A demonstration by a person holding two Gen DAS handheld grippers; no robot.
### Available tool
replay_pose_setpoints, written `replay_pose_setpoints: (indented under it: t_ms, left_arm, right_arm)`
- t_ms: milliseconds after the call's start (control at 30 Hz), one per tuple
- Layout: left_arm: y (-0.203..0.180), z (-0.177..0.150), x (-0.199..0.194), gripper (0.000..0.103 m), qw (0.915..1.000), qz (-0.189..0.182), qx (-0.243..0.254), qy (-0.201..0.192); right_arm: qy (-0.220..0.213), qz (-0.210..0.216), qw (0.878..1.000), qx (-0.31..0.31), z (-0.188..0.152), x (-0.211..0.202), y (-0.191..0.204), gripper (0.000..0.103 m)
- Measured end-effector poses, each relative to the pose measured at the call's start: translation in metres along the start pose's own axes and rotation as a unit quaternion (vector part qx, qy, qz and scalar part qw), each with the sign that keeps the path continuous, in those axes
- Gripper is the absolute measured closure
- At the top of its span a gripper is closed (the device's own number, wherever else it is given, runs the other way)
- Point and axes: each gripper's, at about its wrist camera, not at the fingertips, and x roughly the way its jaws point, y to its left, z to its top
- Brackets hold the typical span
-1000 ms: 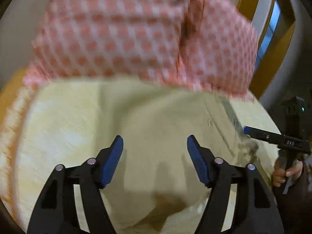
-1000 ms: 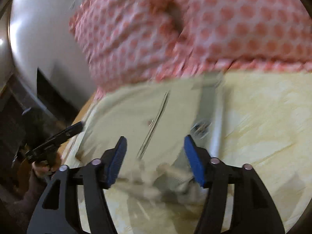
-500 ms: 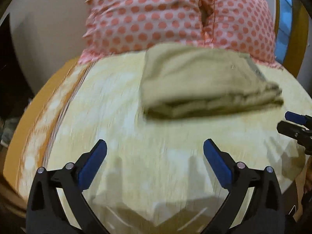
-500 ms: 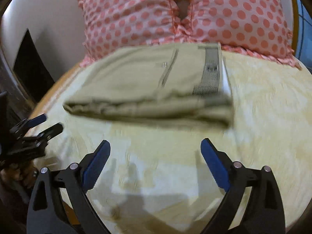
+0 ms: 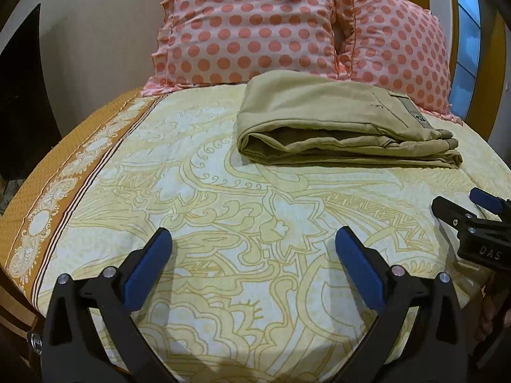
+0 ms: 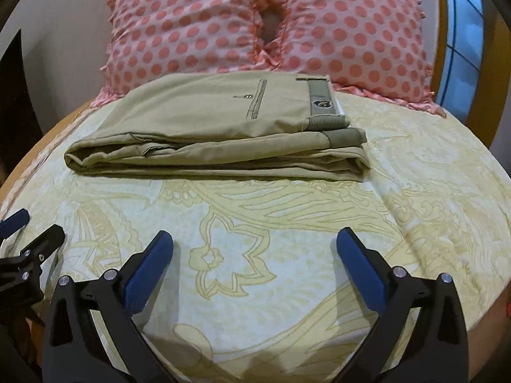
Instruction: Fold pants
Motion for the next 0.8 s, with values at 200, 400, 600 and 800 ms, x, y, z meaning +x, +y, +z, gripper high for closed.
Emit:
replay_pose_setpoints:
  t_ms: [200, 400, 600, 800]
  left_arm:
    - [0.0006, -0.0009, -0.0007, 0.002, 1.0, -0.001, 0.001, -0.009]
    - [0.0009, -0.0008, 0.0, 0.002, 1.0, -0.001, 0.001, -0.009]
    - [0.0007, -0.0008, 0.0, 0.002, 1.0, -0.001, 0.001, -0.009]
    - [0.0007, -0.0008, 0.0, 0.002, 1.0, -0.001, 0.001, -0.009]
  right_arm:
    - [-0.006, -0.004, 1.0, 0.002, 0.0, -0.0034, 0.0, 0.001]
    - [-0.007, -0.003, 1.0, 0.001, 0.0, -0.0032, -0.0009, 0.001]
    - [-0.007, -0.002, 1.0, 0.001, -0.0001, -0.0026, -0.0012, 0.001]
    - [-0.007, -0.002, 1.0, 0.001, -0.0002, -0.0025, -0.0012, 0.001]
